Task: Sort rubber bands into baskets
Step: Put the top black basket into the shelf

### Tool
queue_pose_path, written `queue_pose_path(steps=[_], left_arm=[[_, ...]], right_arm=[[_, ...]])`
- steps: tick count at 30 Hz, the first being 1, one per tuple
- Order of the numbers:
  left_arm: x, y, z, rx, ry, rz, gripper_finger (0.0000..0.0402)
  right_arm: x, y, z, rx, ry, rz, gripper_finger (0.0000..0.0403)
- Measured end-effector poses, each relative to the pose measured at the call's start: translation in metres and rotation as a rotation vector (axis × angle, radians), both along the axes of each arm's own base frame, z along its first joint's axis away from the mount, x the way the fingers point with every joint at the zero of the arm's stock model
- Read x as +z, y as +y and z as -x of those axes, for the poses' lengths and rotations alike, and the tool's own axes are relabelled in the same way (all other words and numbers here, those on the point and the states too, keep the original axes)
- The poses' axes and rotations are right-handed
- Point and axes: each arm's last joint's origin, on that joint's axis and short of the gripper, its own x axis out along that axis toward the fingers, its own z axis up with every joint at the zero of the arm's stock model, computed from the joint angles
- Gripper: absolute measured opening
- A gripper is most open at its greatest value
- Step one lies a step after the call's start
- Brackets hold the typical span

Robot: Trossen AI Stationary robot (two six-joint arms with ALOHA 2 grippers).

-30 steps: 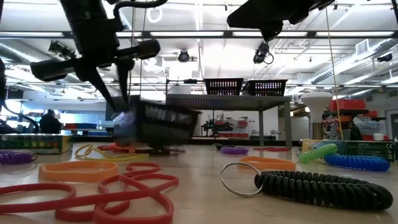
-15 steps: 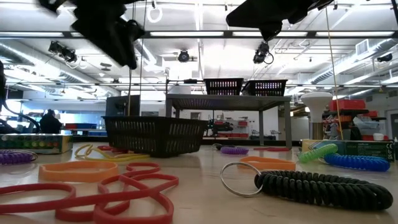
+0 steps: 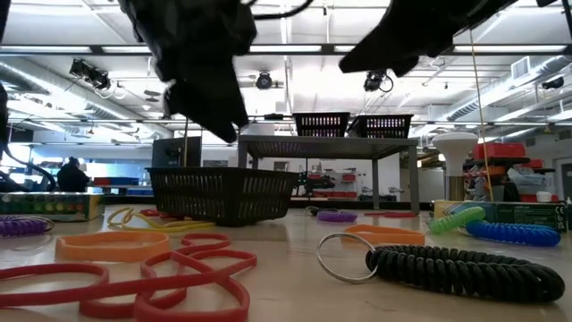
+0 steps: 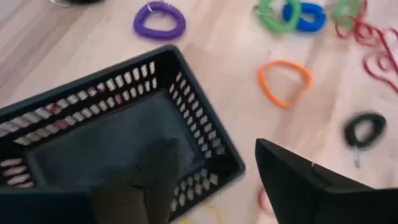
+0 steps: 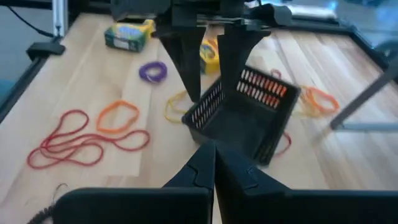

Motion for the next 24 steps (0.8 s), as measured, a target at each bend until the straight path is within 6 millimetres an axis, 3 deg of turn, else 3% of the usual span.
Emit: queue_pose_path(steps=[6,17,24], left_arm=[[-0.018,-0.003,-0.013,0.024,-0.023,0.001,0.0233],[-0.031,-0.005,-0.043,-0.057,0.089,-0.076,0.0197],[-0.026,-0.01,-0.036,-0.115,0.274,-0.137,0.0106]], right_arm=[[-0.004,0.0,0.003,-0.026,0.041,0.022,0.0007],[-0.007,0.001,0.006,-0.035,0.073,0.018,0.0007],[-0.008,0.003,0.008,-0.031,0.081,0.028,0.0007]])
